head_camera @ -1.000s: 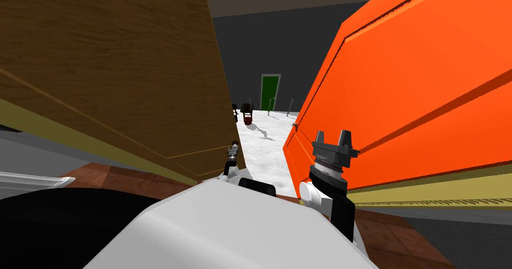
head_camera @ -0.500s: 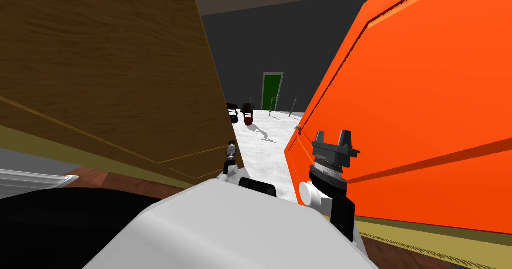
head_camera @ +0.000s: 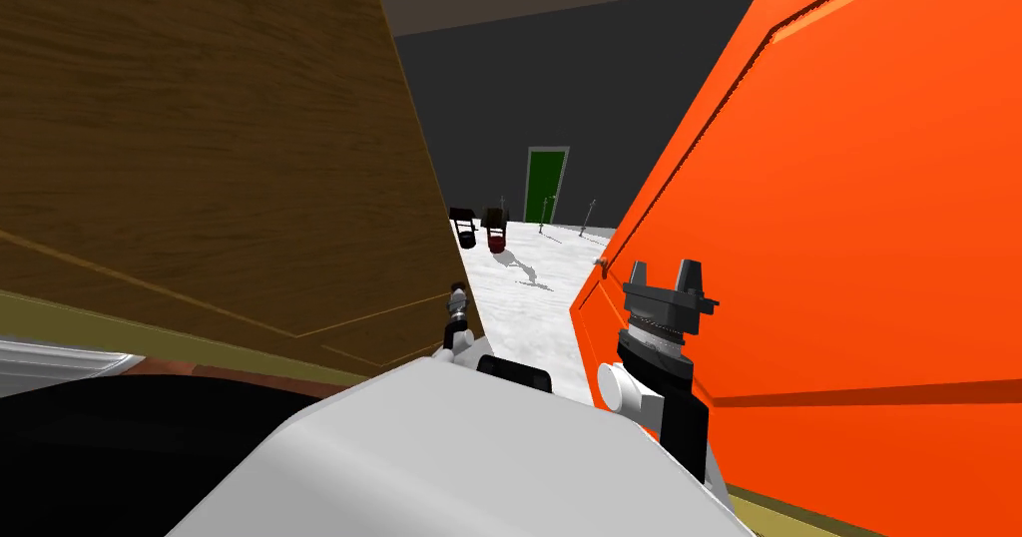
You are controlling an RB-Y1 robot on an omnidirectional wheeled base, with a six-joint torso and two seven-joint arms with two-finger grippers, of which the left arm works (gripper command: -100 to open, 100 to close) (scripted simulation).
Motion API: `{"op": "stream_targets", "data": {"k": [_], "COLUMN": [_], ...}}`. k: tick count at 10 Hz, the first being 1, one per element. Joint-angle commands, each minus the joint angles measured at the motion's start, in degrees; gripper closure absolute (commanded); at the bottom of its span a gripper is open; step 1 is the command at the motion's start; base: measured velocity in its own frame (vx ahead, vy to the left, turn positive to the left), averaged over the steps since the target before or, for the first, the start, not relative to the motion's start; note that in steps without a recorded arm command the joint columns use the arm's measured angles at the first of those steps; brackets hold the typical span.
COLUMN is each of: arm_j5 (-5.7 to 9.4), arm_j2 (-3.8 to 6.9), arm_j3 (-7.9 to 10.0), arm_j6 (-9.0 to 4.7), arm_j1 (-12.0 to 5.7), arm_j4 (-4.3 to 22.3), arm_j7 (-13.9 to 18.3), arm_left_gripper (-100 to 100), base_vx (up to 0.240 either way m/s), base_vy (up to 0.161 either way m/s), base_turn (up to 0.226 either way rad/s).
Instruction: Push the door open
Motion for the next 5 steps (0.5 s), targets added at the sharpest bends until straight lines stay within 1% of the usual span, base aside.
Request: {"op": "stream_targets", "data": {"k": [1, 4, 5], "arm_j5": [0.86, 2.63, 2.63], "arm_j2": [0.58, 1.13, 1.13], "arm_j3": [1.20, 3.45, 3.45], "arm_j6": [-0.36, -0.93, -0.93], "arm_j1": [0.51, 1.99, 1.99], "arm_j4": [-0.6, -2.1, -2.1], "arm_j7": [-0.5, -1.5, -1.5], "arm_left_gripper": [100, 100, 100], "base_vx": [0.160, 0.167, 0.114], "base_vy": [0.029, 0.048, 0.040], "base_turn": [-0.102, -0.076, -0.022]}}
